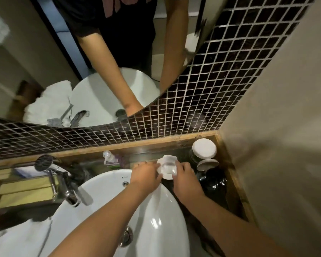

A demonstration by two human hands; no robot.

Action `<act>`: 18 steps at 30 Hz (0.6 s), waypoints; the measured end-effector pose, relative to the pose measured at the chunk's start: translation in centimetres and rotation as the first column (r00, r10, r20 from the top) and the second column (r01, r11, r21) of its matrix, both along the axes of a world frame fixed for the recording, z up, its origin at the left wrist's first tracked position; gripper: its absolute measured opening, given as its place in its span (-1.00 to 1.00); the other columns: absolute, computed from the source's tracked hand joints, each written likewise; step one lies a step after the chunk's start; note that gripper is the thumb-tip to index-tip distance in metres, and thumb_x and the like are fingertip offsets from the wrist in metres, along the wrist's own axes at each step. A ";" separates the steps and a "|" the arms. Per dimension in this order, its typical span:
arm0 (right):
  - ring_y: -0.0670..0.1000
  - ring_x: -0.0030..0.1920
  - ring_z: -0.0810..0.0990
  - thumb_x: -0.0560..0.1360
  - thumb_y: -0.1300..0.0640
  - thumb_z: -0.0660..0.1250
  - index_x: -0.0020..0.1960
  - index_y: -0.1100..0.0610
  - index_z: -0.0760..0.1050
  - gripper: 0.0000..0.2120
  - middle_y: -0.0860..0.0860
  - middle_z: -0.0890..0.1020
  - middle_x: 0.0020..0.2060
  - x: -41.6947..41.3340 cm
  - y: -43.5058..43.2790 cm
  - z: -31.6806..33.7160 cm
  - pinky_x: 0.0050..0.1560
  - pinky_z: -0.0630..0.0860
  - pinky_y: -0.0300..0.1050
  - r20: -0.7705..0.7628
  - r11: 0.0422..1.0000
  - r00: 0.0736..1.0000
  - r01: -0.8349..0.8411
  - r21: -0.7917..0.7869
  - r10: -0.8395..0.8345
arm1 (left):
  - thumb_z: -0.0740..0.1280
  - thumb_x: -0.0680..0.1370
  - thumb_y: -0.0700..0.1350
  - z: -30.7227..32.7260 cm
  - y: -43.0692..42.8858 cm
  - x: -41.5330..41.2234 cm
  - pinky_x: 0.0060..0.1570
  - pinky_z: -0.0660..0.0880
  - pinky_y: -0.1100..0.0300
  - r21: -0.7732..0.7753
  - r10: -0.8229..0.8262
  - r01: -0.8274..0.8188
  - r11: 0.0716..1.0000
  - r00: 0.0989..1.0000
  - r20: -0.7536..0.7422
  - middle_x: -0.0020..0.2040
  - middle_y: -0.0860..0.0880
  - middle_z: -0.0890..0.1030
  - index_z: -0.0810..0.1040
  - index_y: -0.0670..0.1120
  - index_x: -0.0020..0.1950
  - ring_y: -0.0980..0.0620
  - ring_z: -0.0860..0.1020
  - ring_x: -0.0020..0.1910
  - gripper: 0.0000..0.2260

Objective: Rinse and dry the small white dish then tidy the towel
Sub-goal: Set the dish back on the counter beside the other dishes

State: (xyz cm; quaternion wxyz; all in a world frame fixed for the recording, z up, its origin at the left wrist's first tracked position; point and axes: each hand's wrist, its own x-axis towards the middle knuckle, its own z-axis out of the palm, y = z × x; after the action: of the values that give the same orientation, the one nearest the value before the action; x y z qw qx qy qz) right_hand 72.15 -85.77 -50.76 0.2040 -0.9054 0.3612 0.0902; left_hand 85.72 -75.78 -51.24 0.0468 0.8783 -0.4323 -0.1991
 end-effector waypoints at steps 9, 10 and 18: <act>0.09 0.35 0.43 0.59 0.07 0.31 0.51 0.06 0.23 -0.46 0.09 0.43 0.37 2.8 -1.1 -0.7 0.25 0.49 -0.06 -0.013 0.997 0.999 -0.041 -0.065 0.040 | 0.07 0.62 0.08 0.4 1.3 -0.7 0.20 0.33 0.00 -0.025 -0.076 0.078 0.997 0.993 0.089 0.26 0.04 0.58 0.56 0.09 0.26 -0.05 0.49 0.20 -0.65; 0.09 0.36 0.43 0.60 0.06 0.29 0.52 0.06 0.22 -0.47 0.09 0.43 0.38 3.0 -1.0 -0.8 0.25 0.48 -0.06 -0.009 0.997 0.999 -0.049 -0.061 0.049 | 0.06 0.62 0.08 0.4 1.5 -0.8 0.17 0.32 -0.01 -0.017 -0.107 0.109 0.994 0.987 0.119 0.23 0.04 0.60 0.58 0.09 0.20 -0.05 0.49 0.17 -0.66; 0.13 0.39 0.38 0.49 0.18 0.44 0.56 0.05 0.14 -0.26 0.10 0.38 0.44 3.5 -0.3 -1.4 0.26 0.48 -0.03 -0.118 0.991 0.987 -0.121 -0.064 0.113 | 0.00 0.64 0.07 -0.2 2.2 -1.1 0.18 0.28 -0.02 -0.009 -0.144 0.147 0.989 0.979 0.145 0.32 0.07 0.54 0.53 0.10 0.26 -0.06 0.46 0.25 -0.64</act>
State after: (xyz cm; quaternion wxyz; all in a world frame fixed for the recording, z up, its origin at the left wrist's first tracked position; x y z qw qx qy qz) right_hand 75.64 -86.08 -52.19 0.1449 -0.9252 0.3214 0.1405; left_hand 84.67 -73.57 -51.47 0.0093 0.8559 -0.4994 -0.1338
